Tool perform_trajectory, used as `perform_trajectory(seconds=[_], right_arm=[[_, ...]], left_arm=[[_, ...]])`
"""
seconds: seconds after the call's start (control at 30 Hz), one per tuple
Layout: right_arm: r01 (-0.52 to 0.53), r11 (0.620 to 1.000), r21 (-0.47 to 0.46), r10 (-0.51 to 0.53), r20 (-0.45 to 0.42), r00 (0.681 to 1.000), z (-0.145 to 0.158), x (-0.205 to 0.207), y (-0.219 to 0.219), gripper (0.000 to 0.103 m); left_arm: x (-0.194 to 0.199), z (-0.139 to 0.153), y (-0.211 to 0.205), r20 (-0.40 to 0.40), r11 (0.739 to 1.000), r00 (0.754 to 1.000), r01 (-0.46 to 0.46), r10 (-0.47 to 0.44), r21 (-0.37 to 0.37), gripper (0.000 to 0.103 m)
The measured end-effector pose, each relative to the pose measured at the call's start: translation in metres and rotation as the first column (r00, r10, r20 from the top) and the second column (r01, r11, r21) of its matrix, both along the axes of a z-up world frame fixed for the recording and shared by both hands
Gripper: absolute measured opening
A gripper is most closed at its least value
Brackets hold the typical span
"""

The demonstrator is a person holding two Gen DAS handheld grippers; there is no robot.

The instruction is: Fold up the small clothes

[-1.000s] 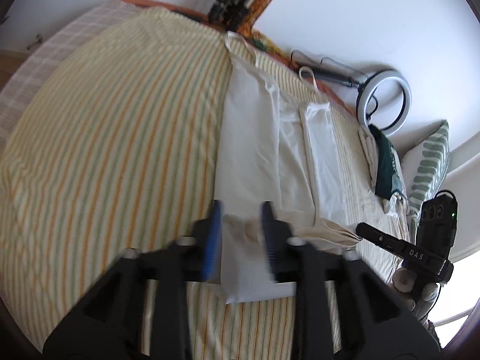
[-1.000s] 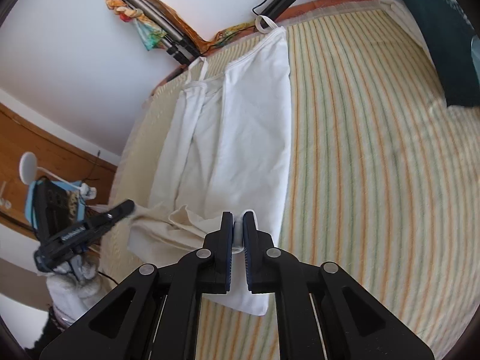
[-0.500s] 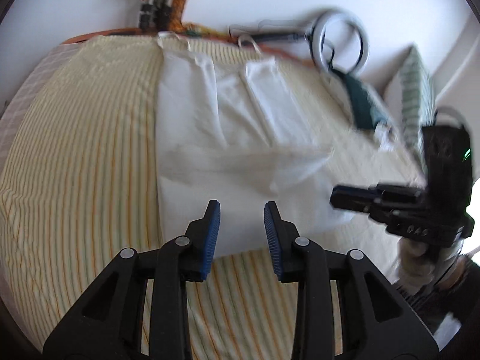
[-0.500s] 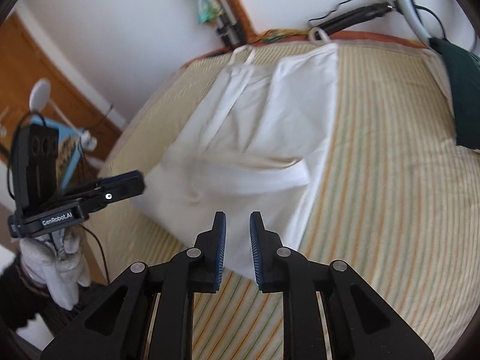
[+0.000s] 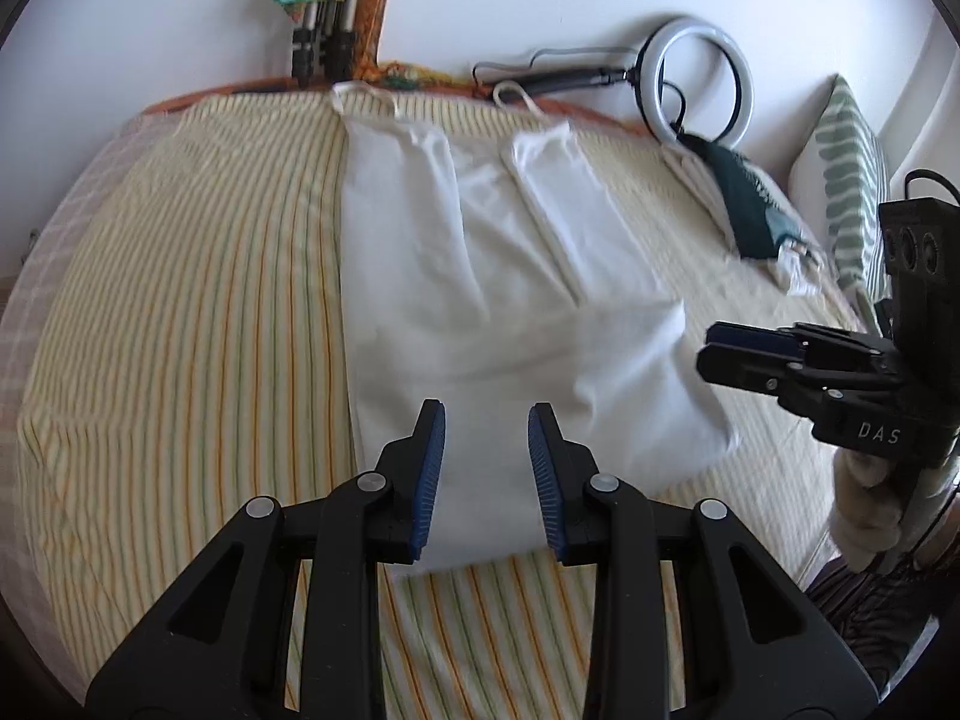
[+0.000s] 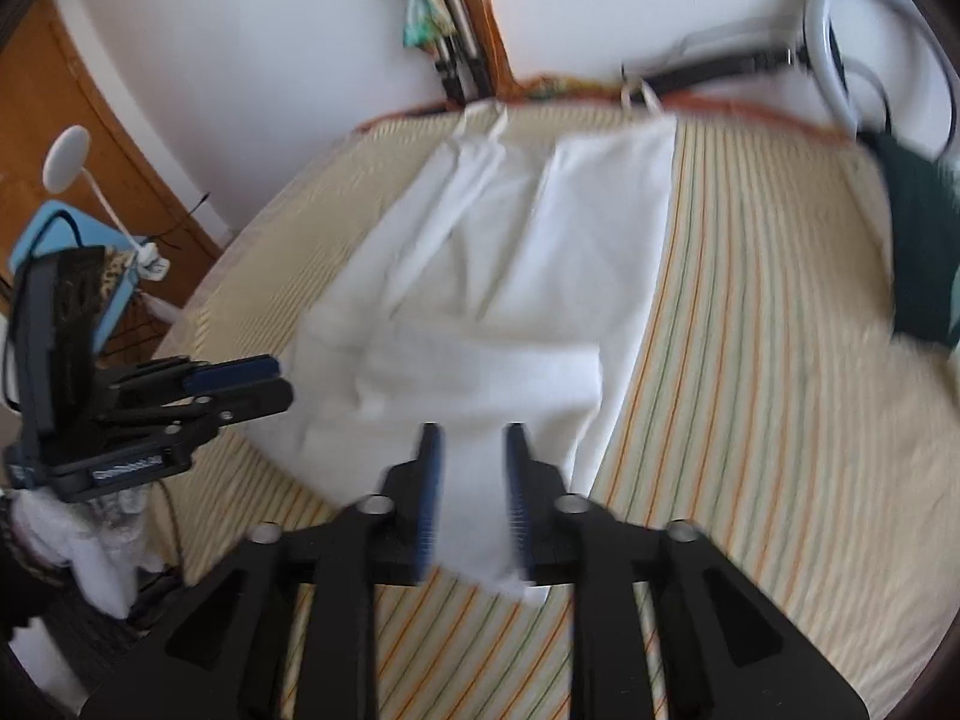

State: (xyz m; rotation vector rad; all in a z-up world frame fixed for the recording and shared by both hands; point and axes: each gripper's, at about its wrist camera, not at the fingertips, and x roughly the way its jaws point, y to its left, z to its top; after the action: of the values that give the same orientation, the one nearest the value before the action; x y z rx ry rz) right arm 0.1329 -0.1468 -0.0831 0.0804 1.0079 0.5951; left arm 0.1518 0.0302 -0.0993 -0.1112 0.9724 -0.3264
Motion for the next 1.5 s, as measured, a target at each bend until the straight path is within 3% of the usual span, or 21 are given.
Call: perform_trajectory(seconds=[0.13, 0.27, 0.33, 0.57, 0.6, 0.93, 1.13, 1.37, 1.5], right_arm=[[-0.006, 1.0, 0.009, 0.006, 0.018, 1.0, -0.001, 0.014, 0.01, 0.033], [0.003, 0.991, -0.133, 0.001, 0.029, 1.0, -0.019, 0.022, 0.024, 0.033], [0.018, 0.973, -0.231, -0.016, 0.01, 1.0, -0.03, 0.025, 0.023, 0.025], [0.021, 0.974, -0.225, -0.03, -0.036, 0.999, -0.026, 0.02, 0.004, 0.021], [0.026, 0.975, -0.222, -0.035, -0.033, 0.999, -0.025, 0.021, 0.002, 0.025], [0.103, 0.991, -0.089, -0.105, -0.021, 0.994, -0.003, 0.071, -0.027, 0.027], [0.112, 0.994, 0.014, -0.11, -0.112, 0.988, -0.017, 0.129, -0.044, 0.028], [0.194, 0.96, 0.201, -0.146, -0.23, 0.962, -0.044, 0.198, -0.066, 0.028], [0.217, 0.954, 0.208, -0.169, -0.229, 0.959, -0.05, 0.223, -0.069, 0.028]], left_arm=[[0.01, 0.011, 0.002, 0.031, 1.0, 1.0, -0.005, 0.005, 0.021, 0.031], [0.021, 0.021, 0.02, 0.061, 0.998, 0.997, -0.052, 0.05, 0.035, 0.031], [0.03, 0.025, 0.033, 0.069, 0.995, 0.994, -0.089, 0.086, 0.038, 0.031], [0.08, 0.02, 0.059, 0.053, 0.993, 0.992, -0.116, 0.115, 0.033, 0.031], [0.088, 0.018, 0.061, 0.045, 0.993, 0.992, -0.118, 0.117, 0.021, 0.031], [0.169, -0.009, 0.076, -0.067, 0.984, 0.987, -0.153, 0.147, -0.086, 0.031], [0.204, -0.025, 0.067, -0.104, 0.984, 0.985, -0.147, 0.136, -0.103, 0.033], [0.241, -0.039, 0.053, -0.132, 0.986, 0.986, -0.121, 0.106, -0.111, 0.033], [0.254, -0.041, 0.047, -0.121, 0.988, 0.987, -0.114, 0.101, -0.104, 0.033]])
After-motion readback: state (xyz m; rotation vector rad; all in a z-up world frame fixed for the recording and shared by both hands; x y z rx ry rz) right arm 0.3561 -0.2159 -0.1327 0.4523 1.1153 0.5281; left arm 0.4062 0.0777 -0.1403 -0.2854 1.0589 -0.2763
